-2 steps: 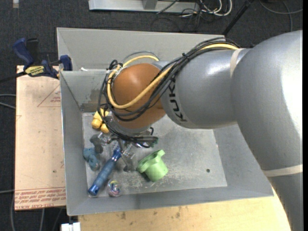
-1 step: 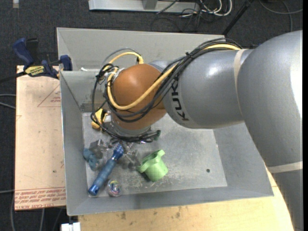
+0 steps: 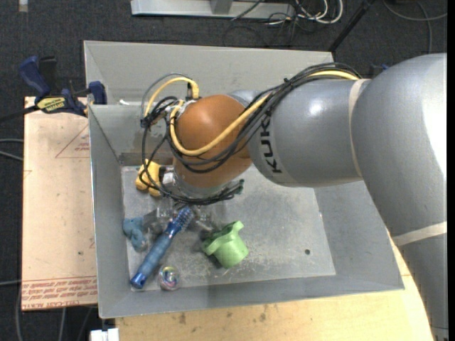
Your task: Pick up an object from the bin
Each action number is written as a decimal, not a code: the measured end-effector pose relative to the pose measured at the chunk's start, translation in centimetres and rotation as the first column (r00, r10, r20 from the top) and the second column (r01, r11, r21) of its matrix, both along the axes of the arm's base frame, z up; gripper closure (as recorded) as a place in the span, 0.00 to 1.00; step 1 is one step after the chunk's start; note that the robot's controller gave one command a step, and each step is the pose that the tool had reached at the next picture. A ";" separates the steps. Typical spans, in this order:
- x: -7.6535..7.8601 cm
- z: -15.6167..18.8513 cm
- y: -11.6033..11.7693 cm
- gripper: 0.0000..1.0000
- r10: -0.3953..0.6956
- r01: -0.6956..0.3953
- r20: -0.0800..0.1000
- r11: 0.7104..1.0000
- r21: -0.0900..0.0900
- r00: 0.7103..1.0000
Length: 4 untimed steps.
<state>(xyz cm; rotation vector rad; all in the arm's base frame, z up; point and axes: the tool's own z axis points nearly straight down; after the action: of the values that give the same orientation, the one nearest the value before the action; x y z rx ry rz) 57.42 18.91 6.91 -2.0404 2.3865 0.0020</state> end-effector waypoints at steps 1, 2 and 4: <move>0.0 0.0 0.1 0.00 -0.005 0.005 0.000 1.000 0.003 1.000; 0.1 0.0 0.1 1.00 -0.005 0.005 0.002 1.000 0.005 1.000; 0.1 4.9 0.3 1.00 -0.013 0.013 0.002 1.000 0.002 1.000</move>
Offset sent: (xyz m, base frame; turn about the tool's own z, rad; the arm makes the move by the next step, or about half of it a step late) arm 0.0000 0.0000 0.0000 0.0000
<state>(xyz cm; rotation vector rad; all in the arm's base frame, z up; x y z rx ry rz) 57.57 19.22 11.81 -2.0228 2.3976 0.0014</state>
